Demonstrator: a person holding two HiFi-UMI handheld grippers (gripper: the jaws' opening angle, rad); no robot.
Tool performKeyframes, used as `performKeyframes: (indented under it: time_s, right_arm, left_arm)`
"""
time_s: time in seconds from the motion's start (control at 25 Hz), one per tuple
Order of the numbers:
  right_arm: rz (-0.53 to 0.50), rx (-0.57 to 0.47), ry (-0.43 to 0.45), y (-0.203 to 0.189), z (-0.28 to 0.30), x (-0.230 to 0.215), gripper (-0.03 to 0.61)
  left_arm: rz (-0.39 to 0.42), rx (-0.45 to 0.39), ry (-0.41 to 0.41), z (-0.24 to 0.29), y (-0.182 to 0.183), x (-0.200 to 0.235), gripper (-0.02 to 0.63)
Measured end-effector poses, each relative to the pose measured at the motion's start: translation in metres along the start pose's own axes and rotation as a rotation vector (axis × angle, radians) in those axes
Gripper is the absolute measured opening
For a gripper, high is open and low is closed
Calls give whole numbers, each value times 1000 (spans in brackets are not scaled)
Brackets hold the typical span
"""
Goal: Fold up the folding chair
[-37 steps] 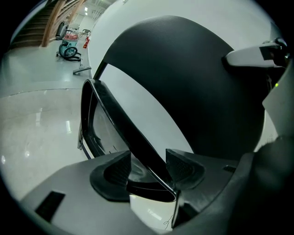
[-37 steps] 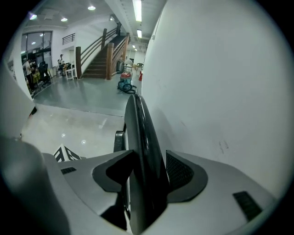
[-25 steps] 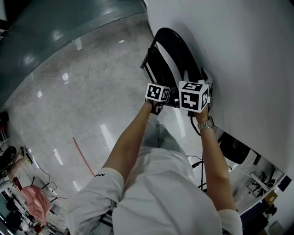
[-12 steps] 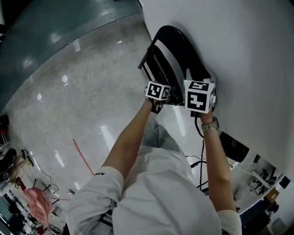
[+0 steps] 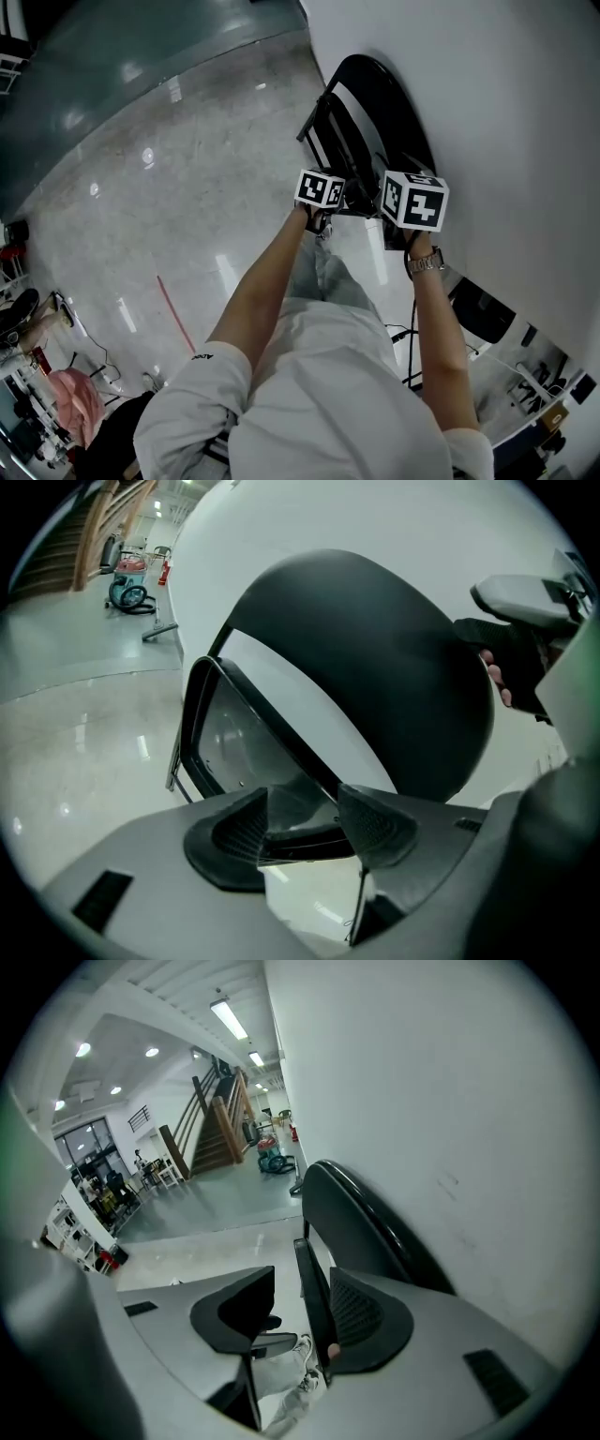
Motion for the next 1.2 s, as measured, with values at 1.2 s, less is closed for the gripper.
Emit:
performKeyframes:
  time_s: [1.2]
  right_arm:
    - [-682,143,804,-200,-61,449,3]
  left_arm:
    - [-441,-683,1009,-560,-222,41,11]
Point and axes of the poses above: the fingertips, and each gripper's own axes: z forward along the fingers, x to its left, y out of its top, the point moved 1 cm from there along -z, backward along the fingers, and after that the axes turned 14 degrees about z, right-handed, at the moved point
